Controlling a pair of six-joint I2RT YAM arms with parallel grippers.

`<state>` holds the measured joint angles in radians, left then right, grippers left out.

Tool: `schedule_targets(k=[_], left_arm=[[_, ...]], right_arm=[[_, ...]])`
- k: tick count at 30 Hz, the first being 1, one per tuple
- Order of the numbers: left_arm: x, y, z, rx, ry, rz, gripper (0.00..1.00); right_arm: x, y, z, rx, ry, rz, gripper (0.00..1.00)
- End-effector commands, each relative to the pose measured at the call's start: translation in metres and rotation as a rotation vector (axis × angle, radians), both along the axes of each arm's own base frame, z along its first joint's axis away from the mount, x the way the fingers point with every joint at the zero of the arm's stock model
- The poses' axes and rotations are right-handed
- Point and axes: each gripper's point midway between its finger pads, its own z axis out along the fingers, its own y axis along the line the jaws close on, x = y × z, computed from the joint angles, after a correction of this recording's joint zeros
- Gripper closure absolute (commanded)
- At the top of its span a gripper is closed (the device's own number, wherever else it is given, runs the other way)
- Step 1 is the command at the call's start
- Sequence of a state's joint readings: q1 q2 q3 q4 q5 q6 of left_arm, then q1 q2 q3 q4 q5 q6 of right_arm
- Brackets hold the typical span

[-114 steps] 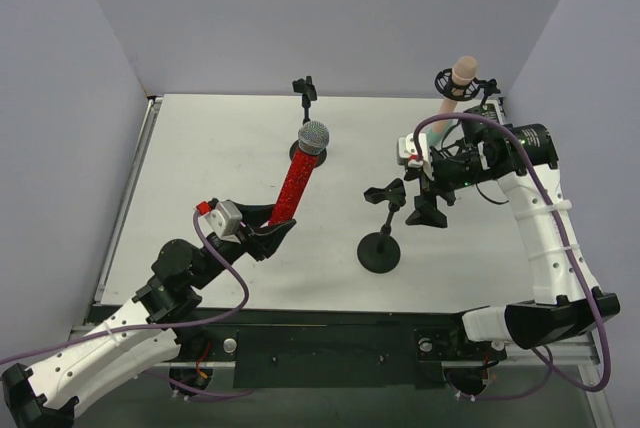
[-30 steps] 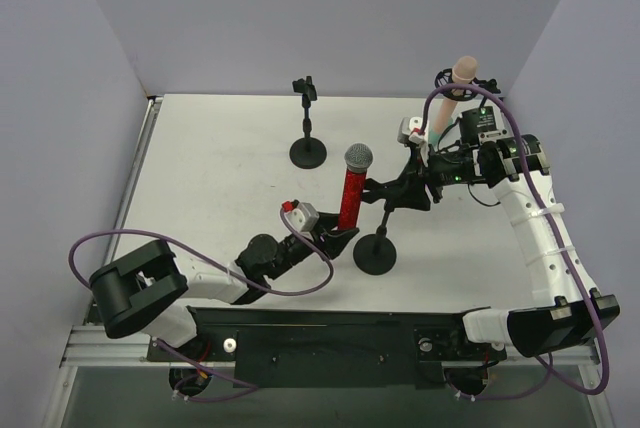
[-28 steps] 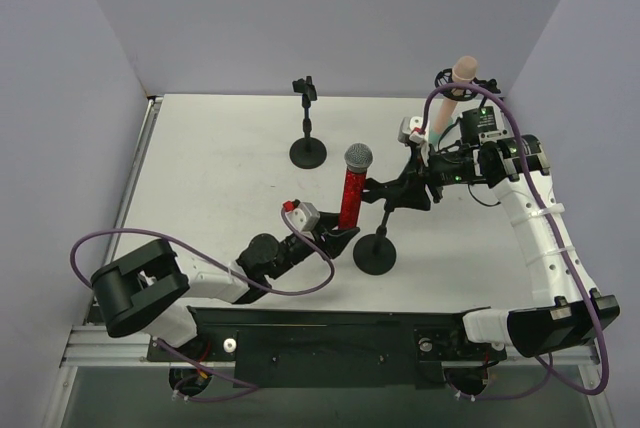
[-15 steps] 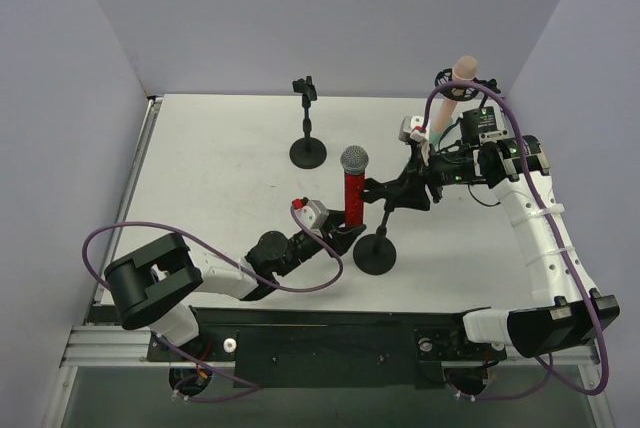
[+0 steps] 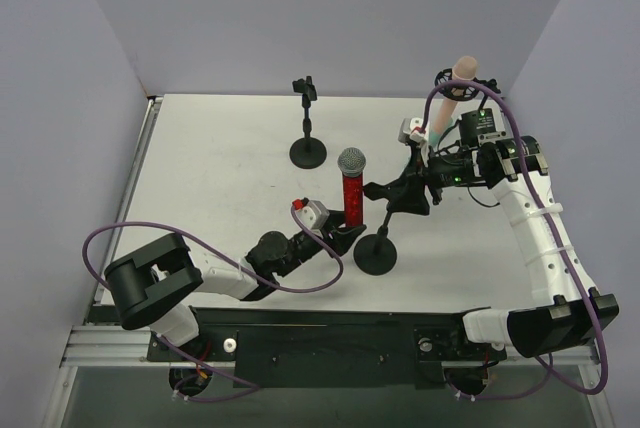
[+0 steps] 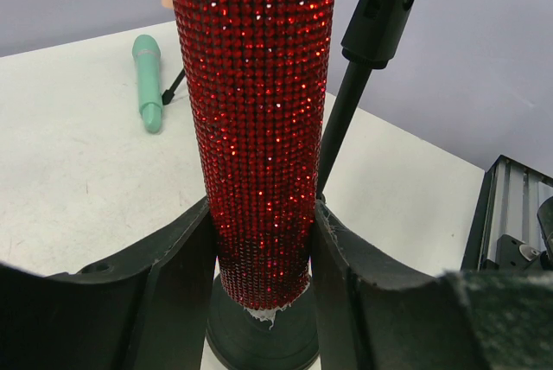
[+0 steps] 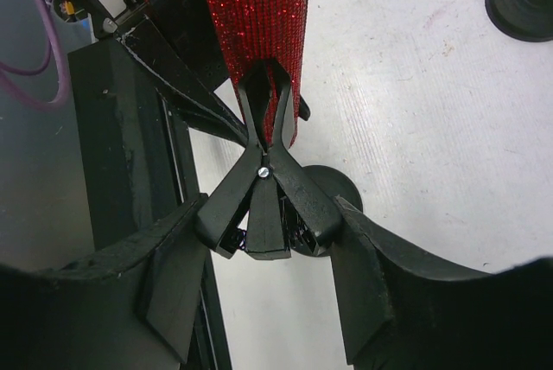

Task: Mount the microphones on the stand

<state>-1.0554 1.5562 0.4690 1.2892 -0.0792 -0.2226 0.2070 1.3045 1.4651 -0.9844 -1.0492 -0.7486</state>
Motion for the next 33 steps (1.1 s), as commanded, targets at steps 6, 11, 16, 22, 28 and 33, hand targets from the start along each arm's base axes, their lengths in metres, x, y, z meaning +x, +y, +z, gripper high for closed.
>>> schedule_targets(k=[6, 11, 16, 22, 28, 33], left_arm=[[-0.014, 0.004, 0.086, -0.266, -0.188, -0.031, 1.0], [-0.014, 0.008, 0.085, -0.265, -0.186, -0.016, 1.0], [-0.013, 0.011, 0.085, -0.26, -0.19, -0.01, 1.0], [-0.014, 0.011, 0.086, -0.261, -0.191, -0.011, 1.0], [-0.013, 0.01, 0.085, -0.26, -0.19, -0.01, 1.0], [-0.013, 0.012, 0.087, -0.267, -0.188, -0.006, 1.0]], right_arm=[[-0.018, -0.008, -0.011, -0.043, 0.065, 0.023, 0.92], [-0.018, -0.014, -0.013, -0.071, 0.052, 0.046, 0.31], [-0.025, -0.02, -0.008, -0.085, 0.02, 0.097, 0.16], [-0.025, -0.023, -0.002, -0.076, -0.019, 0.118, 0.15], [-0.023, -0.019, -0.001, -0.089, -0.036, 0.138, 0.14], [-0.011, -0.018, 0.002, -0.1, -0.081, 0.136, 0.13]])
